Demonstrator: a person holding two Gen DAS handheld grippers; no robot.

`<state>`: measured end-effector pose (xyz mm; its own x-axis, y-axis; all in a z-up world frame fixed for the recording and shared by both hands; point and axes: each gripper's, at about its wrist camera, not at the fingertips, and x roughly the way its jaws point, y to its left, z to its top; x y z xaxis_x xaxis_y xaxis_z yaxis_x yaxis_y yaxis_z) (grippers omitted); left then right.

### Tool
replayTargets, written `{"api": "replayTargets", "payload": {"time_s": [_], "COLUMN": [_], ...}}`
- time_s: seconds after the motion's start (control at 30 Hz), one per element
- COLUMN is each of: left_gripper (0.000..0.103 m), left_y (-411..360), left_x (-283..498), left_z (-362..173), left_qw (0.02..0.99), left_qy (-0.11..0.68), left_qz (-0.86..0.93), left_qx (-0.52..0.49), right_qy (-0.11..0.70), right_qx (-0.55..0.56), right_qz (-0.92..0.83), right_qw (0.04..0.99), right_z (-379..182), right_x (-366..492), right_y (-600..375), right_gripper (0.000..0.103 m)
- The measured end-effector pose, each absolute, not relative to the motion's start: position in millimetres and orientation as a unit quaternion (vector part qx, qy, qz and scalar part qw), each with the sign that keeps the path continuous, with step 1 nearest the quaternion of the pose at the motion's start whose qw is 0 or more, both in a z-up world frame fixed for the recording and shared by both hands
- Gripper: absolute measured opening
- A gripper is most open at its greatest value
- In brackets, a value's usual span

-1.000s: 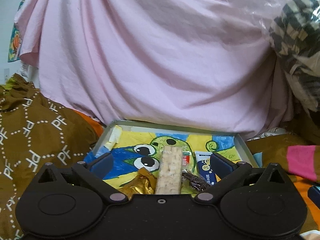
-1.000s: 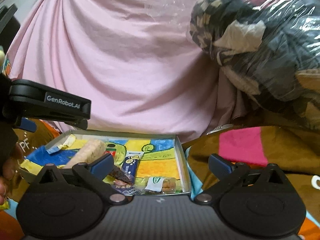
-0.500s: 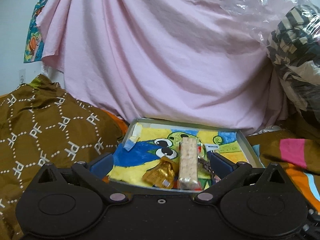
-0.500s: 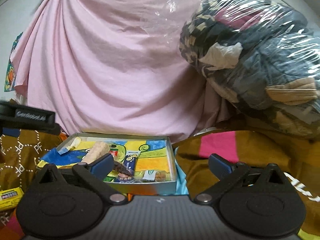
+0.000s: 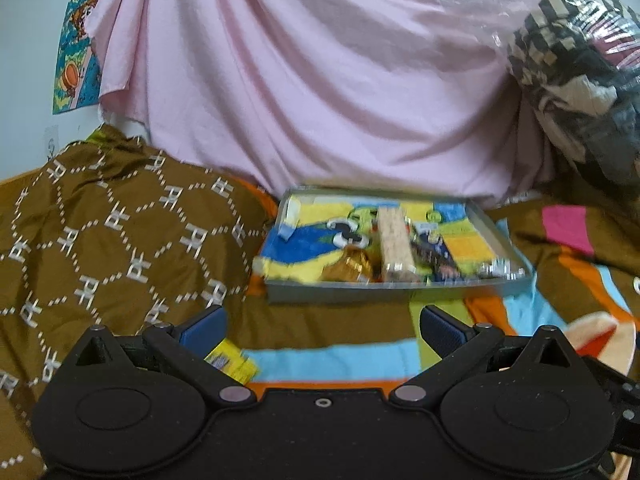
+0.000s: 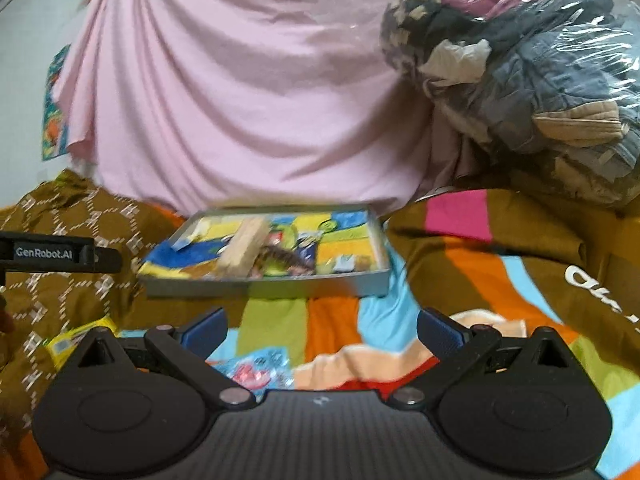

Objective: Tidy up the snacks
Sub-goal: 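Move both tools back over the remaining snacks on the quilt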

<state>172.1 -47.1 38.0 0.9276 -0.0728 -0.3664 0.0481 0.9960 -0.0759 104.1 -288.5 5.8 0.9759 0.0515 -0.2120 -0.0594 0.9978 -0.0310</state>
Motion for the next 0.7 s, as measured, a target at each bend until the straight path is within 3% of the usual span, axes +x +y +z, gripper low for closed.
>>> {"api": "replayTargets", "payload": {"time_s": [0.7], "left_gripper": [0.102], "left_y": [-3], "left_x": [117], "left_z": [-15], "left_qw": [0.965], "left_qy": [0.262], "left_qz": [-0.026], "left_qx": [-0.009], "right_qy": [0.198], "right_qx": [-0.099], "right_qz": [0.089], "right_qw": [0.971], "right_z": [-22], "right_x": [83], "right_y": [-249], "right_gripper": [0.103]}}
